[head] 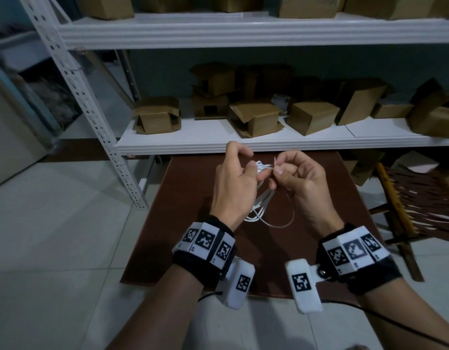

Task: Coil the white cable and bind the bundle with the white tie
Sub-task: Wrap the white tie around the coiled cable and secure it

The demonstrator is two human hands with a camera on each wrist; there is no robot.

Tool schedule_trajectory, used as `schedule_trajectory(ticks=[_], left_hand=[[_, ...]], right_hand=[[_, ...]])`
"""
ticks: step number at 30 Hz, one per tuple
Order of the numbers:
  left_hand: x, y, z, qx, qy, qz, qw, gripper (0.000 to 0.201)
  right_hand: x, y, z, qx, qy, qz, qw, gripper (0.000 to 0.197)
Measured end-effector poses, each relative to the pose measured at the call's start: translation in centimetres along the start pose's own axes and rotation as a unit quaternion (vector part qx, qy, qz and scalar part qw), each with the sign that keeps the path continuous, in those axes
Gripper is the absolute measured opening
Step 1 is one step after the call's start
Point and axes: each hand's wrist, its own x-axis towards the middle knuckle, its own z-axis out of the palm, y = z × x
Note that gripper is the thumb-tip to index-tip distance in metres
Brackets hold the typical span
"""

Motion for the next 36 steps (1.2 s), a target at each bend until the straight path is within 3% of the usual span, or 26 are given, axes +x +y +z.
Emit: schedule_trajectory(ticks=[2,8,15,36], left_hand=[[-0.3,0.5,-0.1,-0.027,-0.018,0.002,0.999,0.006],[-0.6,0.5,-0.1,-0.032,-0.057,0.048,0.997,0.029],[-0.5,0.0,0.1,0.053,-0.055,0.058,0.995,0.020],[-0.5,0.3,0.3,0.057,-0.028,0.015,0.998,0.017]], right_hand=[[-0.1,0.0,0.0,-0.019,0.001,-0.007,1.000,0.015],[-0.3,0.0,0.2,-0.116,0.017,-0.057,0.991,0.007],[-0.4,0.9,0.4,-0.262,0.042,-0.103,0.959,0.004],[-0.3,1.8,0.2,-0.320,0.075,-0.173,0.928,0.005]])
